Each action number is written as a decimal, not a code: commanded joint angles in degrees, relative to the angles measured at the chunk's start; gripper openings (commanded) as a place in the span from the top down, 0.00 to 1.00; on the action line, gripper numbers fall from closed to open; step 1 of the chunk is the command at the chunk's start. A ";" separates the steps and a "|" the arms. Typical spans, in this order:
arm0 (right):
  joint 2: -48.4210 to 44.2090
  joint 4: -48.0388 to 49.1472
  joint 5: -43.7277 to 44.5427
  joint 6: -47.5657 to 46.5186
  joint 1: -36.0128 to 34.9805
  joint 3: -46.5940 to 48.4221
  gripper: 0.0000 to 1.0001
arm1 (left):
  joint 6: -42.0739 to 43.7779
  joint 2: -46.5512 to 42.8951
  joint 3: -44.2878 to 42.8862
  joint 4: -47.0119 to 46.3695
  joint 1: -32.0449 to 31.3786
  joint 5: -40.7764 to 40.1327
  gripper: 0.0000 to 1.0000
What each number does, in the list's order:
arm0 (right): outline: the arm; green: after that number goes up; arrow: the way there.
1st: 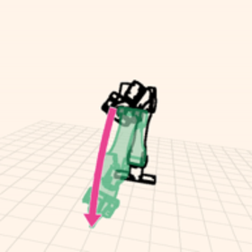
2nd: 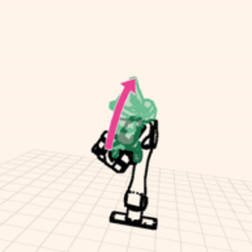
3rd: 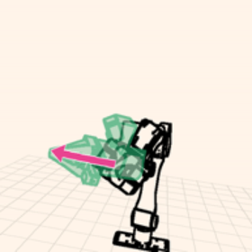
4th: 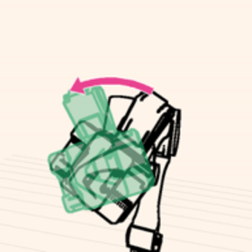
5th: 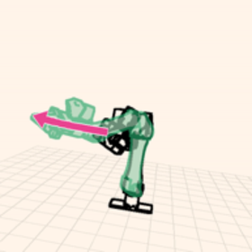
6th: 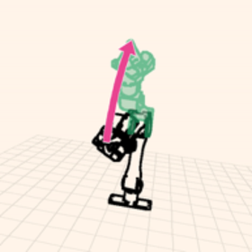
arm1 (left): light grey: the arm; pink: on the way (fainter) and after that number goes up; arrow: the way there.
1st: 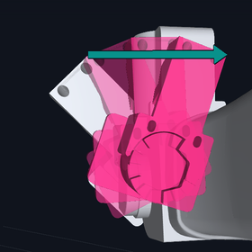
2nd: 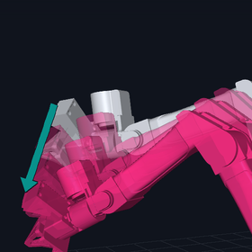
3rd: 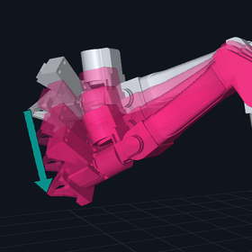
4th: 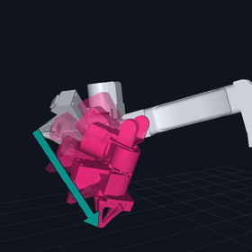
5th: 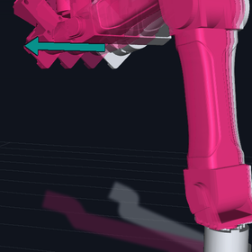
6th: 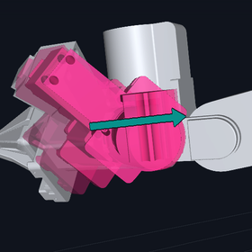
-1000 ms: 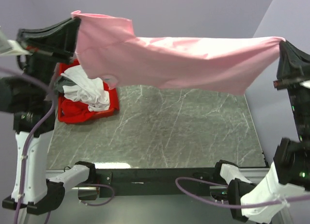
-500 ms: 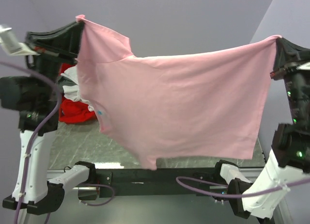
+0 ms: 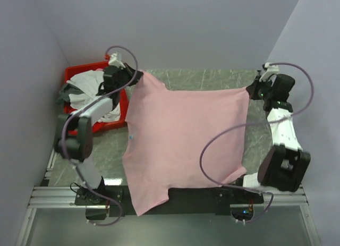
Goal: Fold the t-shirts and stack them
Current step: Flatten the tshirt out, then fold the tshirt
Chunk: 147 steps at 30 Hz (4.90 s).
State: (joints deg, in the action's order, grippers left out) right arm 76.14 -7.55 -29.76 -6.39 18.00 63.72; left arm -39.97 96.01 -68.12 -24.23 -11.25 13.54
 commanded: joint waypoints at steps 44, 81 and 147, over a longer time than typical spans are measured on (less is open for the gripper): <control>32.67 5.00 0.67 -4.77 -3.76 21.97 1.00 | 1.47 30.83 -27.52 -0.73 2.81 13.09 1.00; 41.55 -4.05 7.26 -0.90 -3.94 31.28 1.00 | 1.82 18.87 -10.82 -2.84 2.81 20.56 0.99; 35.40 -11.60 7.27 -7.23 -1.04 23.03 0.35 | 5.25 11.31 2.81 3.31 -1.59 22.85 0.99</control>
State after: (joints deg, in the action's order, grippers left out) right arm 115.44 -18.81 -18.63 -12.19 16.40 87.55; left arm -36.36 109.67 -65.80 -20.60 -12.29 34.28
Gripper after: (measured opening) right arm 0.645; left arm 0.013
